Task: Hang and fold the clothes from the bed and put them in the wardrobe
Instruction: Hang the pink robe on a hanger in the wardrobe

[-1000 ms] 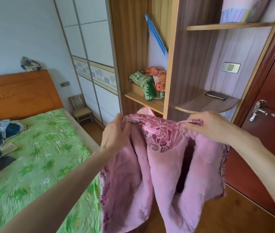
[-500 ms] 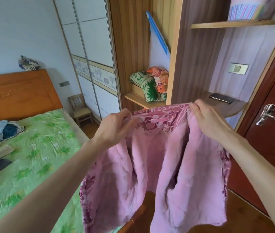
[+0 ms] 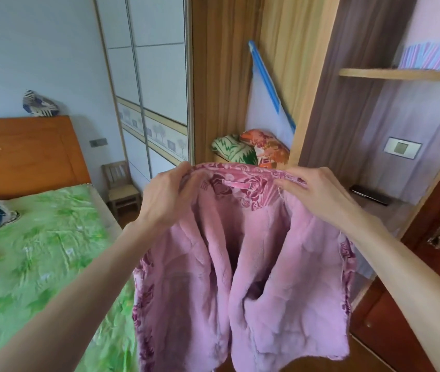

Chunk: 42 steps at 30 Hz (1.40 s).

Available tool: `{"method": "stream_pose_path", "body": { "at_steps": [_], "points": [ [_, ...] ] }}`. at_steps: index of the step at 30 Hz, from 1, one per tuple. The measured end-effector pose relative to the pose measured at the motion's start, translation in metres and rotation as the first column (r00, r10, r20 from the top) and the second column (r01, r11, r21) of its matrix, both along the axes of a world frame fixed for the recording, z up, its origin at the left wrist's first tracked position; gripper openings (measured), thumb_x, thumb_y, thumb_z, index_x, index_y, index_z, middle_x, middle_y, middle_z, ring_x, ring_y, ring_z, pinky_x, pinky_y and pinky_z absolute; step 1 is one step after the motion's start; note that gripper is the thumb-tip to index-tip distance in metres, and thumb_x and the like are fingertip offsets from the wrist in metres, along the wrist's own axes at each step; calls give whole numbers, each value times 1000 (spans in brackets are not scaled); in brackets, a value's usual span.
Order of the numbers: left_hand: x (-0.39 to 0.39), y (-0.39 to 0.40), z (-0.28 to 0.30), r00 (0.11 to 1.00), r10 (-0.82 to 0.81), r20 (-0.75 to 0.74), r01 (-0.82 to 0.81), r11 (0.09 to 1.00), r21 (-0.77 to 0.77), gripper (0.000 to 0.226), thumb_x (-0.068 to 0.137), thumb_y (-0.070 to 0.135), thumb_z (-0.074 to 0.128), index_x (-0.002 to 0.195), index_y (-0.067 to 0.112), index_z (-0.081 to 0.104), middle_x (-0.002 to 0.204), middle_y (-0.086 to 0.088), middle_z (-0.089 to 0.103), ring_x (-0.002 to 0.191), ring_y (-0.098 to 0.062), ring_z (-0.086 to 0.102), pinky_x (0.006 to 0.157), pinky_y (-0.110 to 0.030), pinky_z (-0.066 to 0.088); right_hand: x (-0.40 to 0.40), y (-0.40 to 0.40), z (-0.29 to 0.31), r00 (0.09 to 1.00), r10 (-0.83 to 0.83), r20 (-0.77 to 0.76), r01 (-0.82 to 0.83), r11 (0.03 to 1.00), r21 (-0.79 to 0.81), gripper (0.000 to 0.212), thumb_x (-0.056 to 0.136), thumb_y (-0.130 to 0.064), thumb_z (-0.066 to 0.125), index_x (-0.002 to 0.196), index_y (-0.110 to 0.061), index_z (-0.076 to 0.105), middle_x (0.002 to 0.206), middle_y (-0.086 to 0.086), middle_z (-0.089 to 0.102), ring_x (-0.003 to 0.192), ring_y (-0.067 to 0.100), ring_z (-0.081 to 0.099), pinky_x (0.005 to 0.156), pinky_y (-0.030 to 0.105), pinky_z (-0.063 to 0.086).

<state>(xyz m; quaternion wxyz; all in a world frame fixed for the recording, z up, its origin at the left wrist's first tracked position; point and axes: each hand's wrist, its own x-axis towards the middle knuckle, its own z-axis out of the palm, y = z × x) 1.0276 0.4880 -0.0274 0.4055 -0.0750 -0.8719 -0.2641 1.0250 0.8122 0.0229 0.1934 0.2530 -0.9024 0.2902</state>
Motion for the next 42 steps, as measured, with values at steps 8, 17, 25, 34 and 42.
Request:
{"method": "stream_pose_path", "body": {
  "at_steps": [8,17,25,34,42],
  "points": [
    [-57,-3,22,998,61,5,-61,997,40,50,102,65,51,70,32,32,49,10,44,59,-1,54,47,-24,24,-71,-33,23,993,10,-121,-20,996,-86,41,104,-41,60,88,-3,61,75,14,60,75,34,58,75,53,48],
    [-148,-5,35,982,188,-26,-182,972,147,49,97,63,58,74,22,43,54,4,51,54,-15,51,51,-33,31,-194,-41,15,983,17,-183,-62,968,-243,33,95,-37,74,97,-4,74,97,12,74,95,28,69,89,51,53],
    [-240,12,45,955,290,-64,-268,934,238,46,95,58,65,69,29,41,55,11,51,53,-6,47,52,-31,31,-292,-45,9,955,38,-293,-118,959,-258,11,91,-20,80,91,-11,73,75,-24,57,76,-13,56,69,0,36],
    [-300,13,46,942,333,-45,-311,914,261,45,95,62,62,72,26,47,58,7,56,54,-11,47,53,-35,37,-357,-63,18,937,-68,-344,-39,955,-294,11,94,-19,76,95,-8,76,75,-6,60,73,-3,33,66,-5,30],
    [-381,-9,69,947,315,-62,-290,923,254,49,93,65,60,72,22,51,70,16,63,60,-7,54,50,-27,34,-438,-81,39,952,-143,-270,56,950,-307,21,96,-39,71,102,-20,76,90,0,77,62,3,43,55,2,27]
  ]
}}
